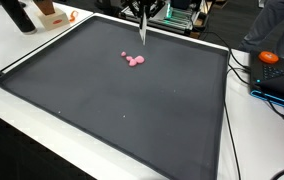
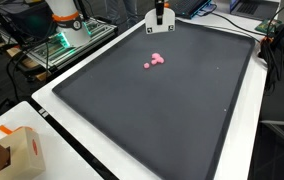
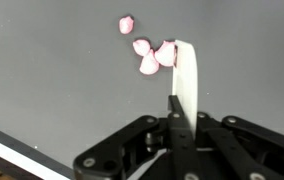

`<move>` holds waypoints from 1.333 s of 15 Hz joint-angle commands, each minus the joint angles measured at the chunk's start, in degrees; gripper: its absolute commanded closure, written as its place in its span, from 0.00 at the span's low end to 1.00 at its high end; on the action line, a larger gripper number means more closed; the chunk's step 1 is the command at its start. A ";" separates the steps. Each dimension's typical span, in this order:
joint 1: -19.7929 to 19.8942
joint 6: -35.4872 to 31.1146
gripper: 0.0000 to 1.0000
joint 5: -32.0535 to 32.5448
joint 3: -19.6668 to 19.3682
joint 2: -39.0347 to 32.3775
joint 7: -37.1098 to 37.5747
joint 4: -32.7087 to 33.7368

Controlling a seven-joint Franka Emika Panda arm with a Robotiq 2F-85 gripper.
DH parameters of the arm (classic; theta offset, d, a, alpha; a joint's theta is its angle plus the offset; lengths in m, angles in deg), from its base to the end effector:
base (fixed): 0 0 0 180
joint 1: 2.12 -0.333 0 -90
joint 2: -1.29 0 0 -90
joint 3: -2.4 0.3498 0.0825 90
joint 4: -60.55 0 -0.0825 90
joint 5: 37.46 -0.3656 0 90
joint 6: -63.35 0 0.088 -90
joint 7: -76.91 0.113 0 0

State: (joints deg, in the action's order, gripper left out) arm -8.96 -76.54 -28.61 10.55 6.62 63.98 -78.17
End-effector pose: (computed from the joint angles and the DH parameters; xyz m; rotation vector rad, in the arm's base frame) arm 0.4563 0.1219 0.3951 2.8847 0.8925 0.1719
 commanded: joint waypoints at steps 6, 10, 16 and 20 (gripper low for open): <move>-2.48 14.50 0.99 10.67 3.86 -7.61 24.34 12.16; -4.73 21.04 0.99 11.19 3.94 -12.53 29.35 17.78; -7.29 26.94 0.99 10.27 2.75 -19.98 34.49 24.91; -8.27 27.89 0.99 9.86 1.71 -24.18 36.74 28.35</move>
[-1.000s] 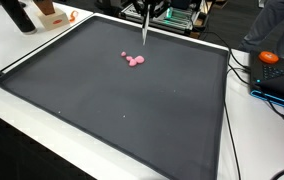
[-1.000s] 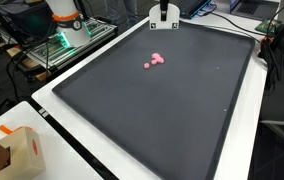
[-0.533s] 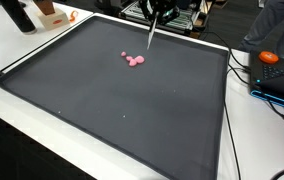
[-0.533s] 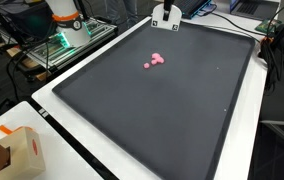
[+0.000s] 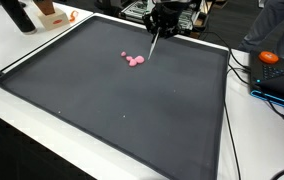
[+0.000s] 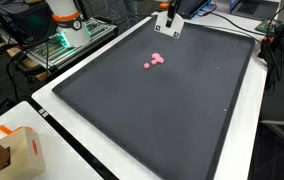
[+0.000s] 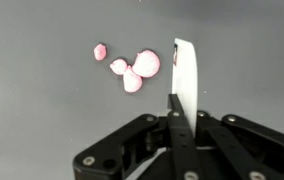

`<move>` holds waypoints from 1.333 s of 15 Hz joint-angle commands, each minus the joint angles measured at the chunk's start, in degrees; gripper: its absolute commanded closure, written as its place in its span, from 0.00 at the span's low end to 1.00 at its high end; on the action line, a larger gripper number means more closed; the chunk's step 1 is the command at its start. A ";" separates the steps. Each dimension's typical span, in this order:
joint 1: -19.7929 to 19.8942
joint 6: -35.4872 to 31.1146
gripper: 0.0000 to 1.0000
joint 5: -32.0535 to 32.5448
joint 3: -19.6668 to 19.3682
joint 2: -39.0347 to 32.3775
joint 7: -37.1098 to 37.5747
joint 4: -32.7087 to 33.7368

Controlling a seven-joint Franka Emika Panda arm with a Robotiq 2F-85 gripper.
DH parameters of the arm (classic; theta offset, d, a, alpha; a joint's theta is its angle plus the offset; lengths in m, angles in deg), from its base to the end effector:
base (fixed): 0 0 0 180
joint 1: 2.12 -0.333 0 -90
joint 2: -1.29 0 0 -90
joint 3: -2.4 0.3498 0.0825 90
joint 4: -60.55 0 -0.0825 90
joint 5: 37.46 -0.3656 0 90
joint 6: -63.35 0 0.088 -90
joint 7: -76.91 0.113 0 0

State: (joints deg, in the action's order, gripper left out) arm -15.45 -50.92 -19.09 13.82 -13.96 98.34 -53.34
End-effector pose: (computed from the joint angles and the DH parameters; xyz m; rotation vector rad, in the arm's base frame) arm 0.5242 0.2129 0.3546 2.8157 0.3214 -0.2023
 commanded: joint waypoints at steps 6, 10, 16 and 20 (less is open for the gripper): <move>-3.28 5.96 0.99 -0.04 -3.45 -8.33 3.91 8.09; -4.06 8.90 0.99 -0.40 -4.11 -10.56 4.15 10.66; -3.95 11.44 0.99 -2.00 -4.45 -12.81 3.80 13.80; -3.59 12.25 0.99 -3.69 -4.70 -13.72 3.52 15.73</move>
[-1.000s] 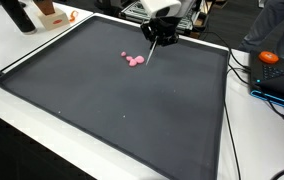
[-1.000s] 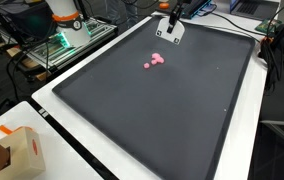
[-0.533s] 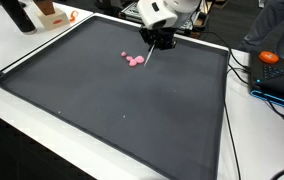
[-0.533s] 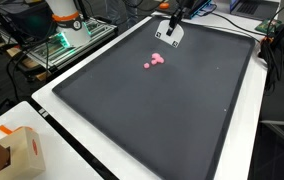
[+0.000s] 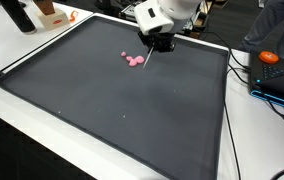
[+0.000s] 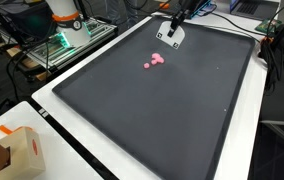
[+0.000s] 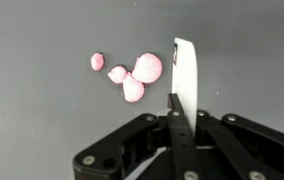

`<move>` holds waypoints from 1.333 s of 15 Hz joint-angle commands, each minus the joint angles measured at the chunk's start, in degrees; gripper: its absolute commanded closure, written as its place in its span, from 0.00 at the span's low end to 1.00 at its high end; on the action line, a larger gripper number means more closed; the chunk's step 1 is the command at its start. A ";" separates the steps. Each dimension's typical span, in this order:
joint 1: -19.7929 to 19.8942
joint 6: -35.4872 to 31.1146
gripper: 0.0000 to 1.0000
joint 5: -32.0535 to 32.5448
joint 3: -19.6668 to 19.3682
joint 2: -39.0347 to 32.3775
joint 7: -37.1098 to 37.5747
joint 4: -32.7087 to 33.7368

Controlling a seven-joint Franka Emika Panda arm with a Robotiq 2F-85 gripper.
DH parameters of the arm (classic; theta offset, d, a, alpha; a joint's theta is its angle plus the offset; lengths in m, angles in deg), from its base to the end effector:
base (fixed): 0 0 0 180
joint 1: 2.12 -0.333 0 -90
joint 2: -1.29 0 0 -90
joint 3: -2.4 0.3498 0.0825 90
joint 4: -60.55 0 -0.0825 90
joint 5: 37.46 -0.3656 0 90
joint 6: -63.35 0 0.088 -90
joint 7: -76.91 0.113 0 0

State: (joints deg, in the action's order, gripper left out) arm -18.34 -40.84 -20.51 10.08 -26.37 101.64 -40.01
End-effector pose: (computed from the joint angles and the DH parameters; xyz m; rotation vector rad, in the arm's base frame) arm 0.5713 0.2167 0.3078 2.7548 0.1607 -0.4060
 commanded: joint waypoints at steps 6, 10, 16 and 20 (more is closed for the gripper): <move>0.13 3.04 0.99 -6.67 -1.88 -1.98 0.31 4.98; 1.50 2.56 0.99 -10.31 -2.71 -1.50 -0.05 5.83; 5.27 0.70 0.99 -16.31 -3.99 0.31 -1.44 4.84; 9.36 -1.05 0.99 -21.34 -5.00 2.62 -4.06 1.56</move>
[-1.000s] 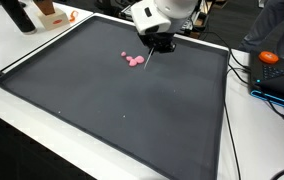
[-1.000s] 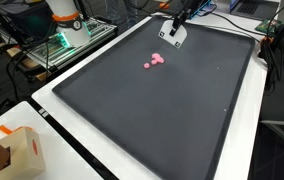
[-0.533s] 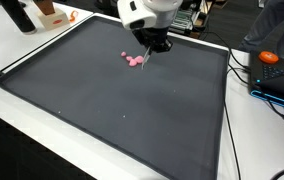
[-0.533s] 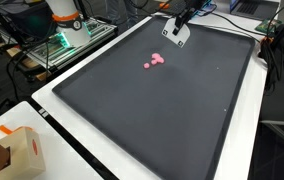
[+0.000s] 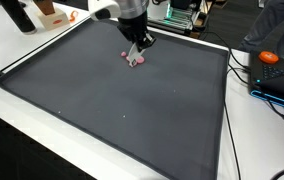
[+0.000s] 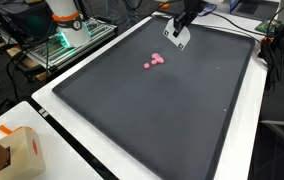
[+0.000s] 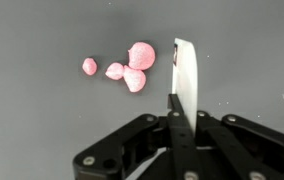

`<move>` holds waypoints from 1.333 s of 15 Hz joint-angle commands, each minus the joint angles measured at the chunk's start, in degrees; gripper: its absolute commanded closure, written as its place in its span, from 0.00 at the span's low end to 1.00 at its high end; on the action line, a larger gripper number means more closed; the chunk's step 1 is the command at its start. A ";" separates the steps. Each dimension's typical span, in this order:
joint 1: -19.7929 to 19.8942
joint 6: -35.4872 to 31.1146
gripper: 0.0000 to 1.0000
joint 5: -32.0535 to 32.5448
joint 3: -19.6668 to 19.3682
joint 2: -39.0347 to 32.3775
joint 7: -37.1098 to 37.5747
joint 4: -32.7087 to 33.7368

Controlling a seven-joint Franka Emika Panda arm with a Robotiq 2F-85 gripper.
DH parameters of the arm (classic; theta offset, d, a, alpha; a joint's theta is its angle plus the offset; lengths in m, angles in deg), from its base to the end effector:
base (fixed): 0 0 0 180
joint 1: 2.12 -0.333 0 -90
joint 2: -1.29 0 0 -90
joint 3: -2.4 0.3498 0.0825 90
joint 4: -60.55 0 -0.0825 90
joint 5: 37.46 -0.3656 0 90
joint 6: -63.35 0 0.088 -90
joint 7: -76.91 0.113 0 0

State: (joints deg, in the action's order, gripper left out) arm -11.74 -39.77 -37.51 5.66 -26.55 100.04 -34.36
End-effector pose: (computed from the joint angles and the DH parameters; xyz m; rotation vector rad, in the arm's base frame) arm 0.6183 0.1370 0.3398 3.0081 -0.2733 -0.5092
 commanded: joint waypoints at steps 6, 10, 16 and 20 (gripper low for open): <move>8.74 -7.66 0.99 -11.92 -2.28 6.52 -8.18 -11.51; 11.73 -12.16 0.99 -16.09 -3.00 9.00 -13.49 -16.91; 14.56 -16.47 0.99 -21.07 -4.15 12.18 -18.38 -23.62; 15.66 -19.70 0.99 -22.90 -4.95 14.22 -20.23 -27.42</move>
State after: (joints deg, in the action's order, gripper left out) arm 3.11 -56.59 -57.89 1.18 -15.55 82.17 -57.01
